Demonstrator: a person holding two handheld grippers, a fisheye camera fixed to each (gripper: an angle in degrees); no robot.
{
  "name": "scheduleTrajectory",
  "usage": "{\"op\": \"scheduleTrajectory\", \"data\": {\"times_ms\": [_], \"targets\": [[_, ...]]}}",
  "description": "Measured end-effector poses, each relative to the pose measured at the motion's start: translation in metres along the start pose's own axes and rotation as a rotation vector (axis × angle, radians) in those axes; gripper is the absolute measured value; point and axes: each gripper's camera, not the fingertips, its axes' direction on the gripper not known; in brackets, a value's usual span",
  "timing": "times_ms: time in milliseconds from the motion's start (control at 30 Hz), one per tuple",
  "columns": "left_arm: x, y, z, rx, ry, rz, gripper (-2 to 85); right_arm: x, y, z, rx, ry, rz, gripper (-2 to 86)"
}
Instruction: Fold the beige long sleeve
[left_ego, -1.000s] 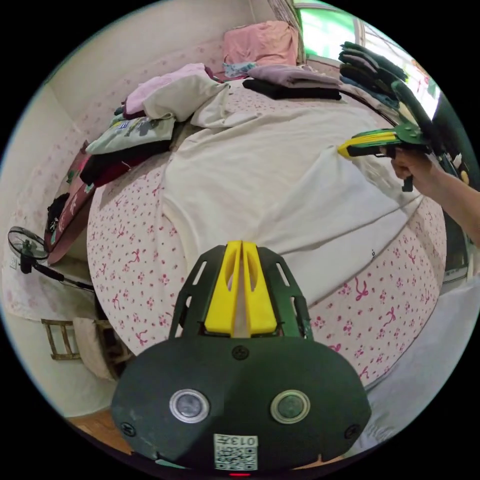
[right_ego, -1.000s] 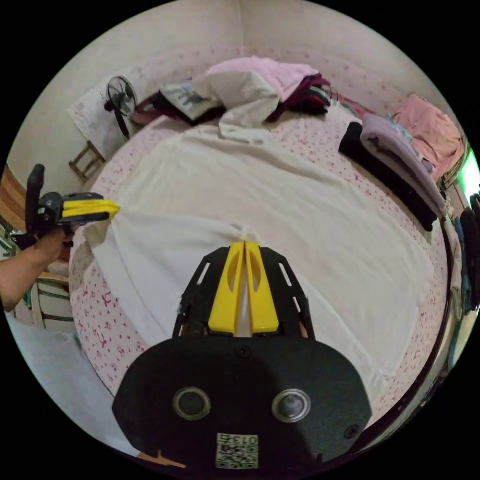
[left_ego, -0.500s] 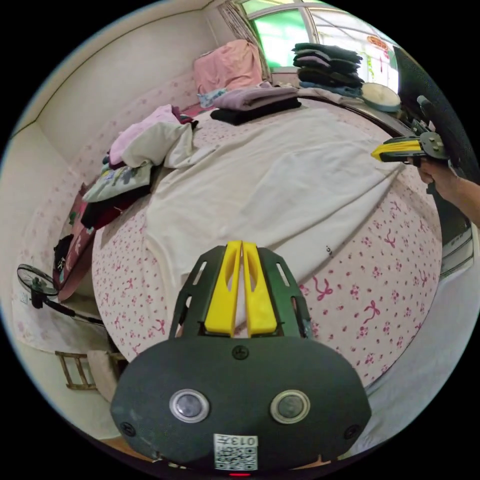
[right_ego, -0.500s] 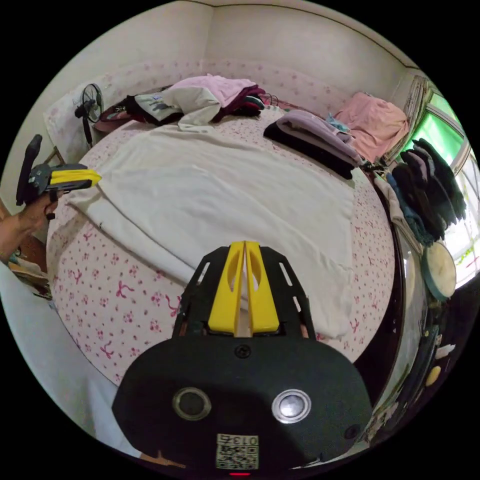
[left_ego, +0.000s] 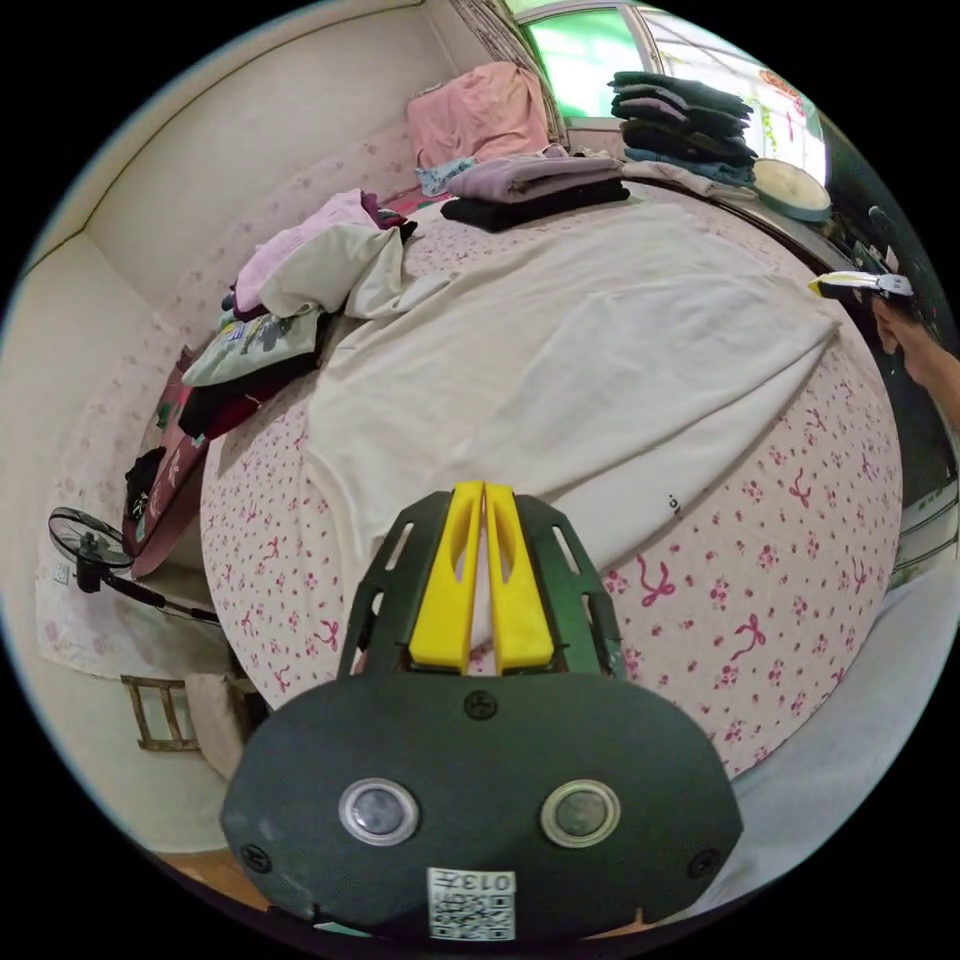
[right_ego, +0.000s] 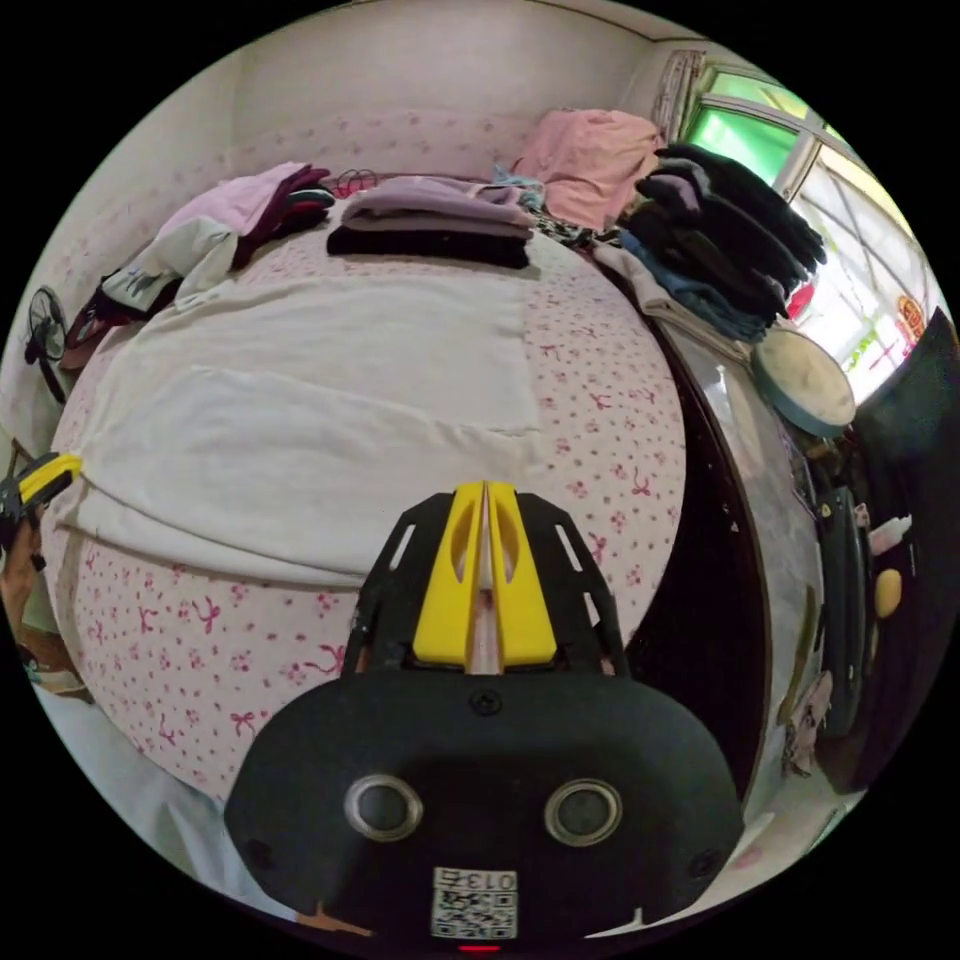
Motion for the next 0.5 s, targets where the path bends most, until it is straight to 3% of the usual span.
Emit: {"op": "scheduleTrajectory", "data": {"times_ms": [200,500], "targets": [[0.008,-0.011,0.017,-0.098,0.000,0.009,-0.2,0.045,-0.021,0.027,-0.042,-0.113,0.027,4.6],[0.013,-0.014,0.014,-0.092,-0.032,0.001,-0.2,0.070,-0.034,0.047,-0.111,-0.185,0.025,4.6]]}}
